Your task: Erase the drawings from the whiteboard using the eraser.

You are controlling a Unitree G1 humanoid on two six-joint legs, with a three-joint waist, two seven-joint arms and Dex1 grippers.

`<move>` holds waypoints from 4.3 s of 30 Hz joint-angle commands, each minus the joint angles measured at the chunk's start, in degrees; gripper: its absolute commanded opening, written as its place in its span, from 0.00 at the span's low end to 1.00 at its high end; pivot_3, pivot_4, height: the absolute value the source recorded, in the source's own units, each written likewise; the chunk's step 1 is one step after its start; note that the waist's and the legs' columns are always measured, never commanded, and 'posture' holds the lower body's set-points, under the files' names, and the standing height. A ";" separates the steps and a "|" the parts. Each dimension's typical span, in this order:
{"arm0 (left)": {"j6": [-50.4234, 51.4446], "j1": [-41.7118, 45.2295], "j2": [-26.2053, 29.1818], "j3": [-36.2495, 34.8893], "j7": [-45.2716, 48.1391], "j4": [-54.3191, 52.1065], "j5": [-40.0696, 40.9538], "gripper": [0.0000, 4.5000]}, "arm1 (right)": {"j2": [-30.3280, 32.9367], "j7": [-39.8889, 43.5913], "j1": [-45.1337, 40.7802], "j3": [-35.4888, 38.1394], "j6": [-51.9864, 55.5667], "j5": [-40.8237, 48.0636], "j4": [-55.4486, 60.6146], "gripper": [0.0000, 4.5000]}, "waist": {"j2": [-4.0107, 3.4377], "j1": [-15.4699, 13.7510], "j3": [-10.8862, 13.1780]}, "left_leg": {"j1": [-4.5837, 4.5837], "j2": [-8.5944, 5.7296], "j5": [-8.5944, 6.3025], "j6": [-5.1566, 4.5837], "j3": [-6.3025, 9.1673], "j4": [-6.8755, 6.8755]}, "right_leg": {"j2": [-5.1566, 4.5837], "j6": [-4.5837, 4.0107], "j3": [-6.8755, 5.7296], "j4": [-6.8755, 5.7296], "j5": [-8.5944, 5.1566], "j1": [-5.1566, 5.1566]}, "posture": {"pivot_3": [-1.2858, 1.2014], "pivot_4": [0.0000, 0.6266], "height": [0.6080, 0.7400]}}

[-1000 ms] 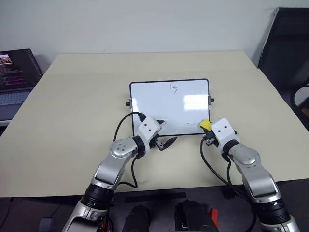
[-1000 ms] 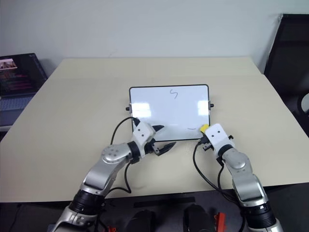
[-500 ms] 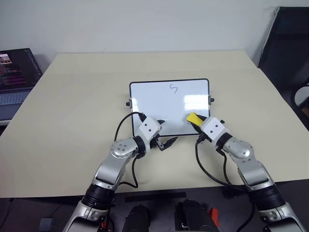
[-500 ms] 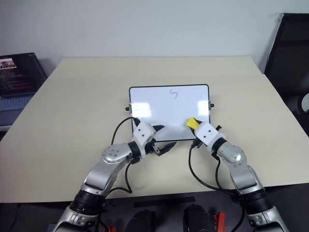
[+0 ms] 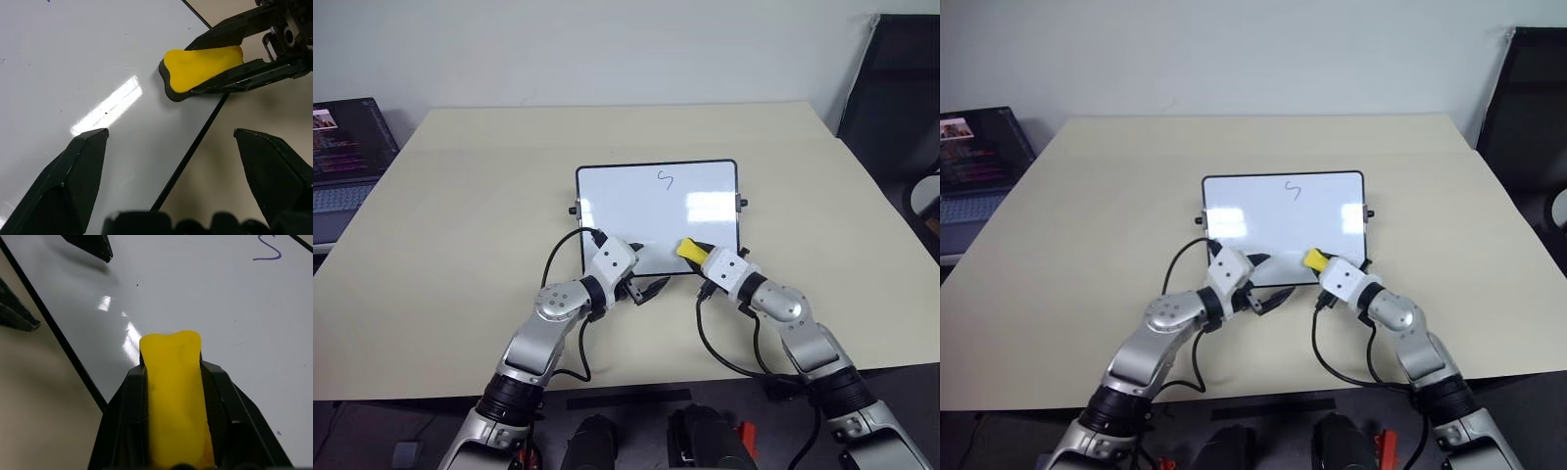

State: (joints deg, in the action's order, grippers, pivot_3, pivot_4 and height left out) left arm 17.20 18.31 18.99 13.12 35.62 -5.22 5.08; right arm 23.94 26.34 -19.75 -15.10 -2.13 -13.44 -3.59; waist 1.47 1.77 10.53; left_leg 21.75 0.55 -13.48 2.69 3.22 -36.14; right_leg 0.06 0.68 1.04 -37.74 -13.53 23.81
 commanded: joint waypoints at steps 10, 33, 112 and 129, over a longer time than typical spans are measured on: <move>-0.58 1.08 -0.11 -0.82 0.00 -1.73 0.34 1.00 | 8.88 1.30 3.75 3.61 3.43 -2.61 0.51 0.25 | 0.03 -0.29 -0.02 | -0.29 -0.06 0.00 0.00 0.02 -0.06 | -0.03 0.00 0.02 0.09 -0.01 -0.38 | 0.52 0.24 1.00; -0.78 1.30 -0.60 -0.60 0.35 -1.35 0.48 1.00 | -4.06 -1.71 9.13 13.08 15.02 16.56 24.82 0.25 | 0.08 -0.08 0.06 | -0.15 0.09 0.00 0.00 0.17 0.11 | 0.05 -0.03 -0.01 0.09 -0.04 -0.19 | 0.52 0.24 1.00; -7.02 6.54 -2.75 -6.26 -11.93 5.03 -5.80 1.00 | -11.46 -5.50 -18.61 5.56 4.35 5.10 -18.28 0.25 | 0.06 -0.03 0.05 | -0.10 0.03 0.03 -0.04 0.04 0.01 | -0.04 -0.08 0.02 -0.15 0.06 -0.05 | 0.52 0.24 1.00; -7.66 7.28 -2.93 -6.52 -11.59 6.35 -5.80 1.00 | -12.32 -7.67 -24.49 6.02 3.43 5.41 -20.22 0.25 | 0.06 0.14 0.05 | -0.29 0.02 0.04 -0.05 0.01 -0.01 | -0.01 -0.08 0.01 -0.15 0.06 -0.21 | 0.52 0.24 1.00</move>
State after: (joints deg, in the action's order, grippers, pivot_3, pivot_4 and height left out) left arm 10.69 24.44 16.06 7.26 24.29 2.57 -0.85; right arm 12.25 19.67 -41.99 -9.98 2.49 -7.90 -22.50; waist 1.53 1.91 10.58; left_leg 21.47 0.58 -13.45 2.64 3.23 -36.13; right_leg 0.06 0.60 1.06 -37.88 -13.47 23.62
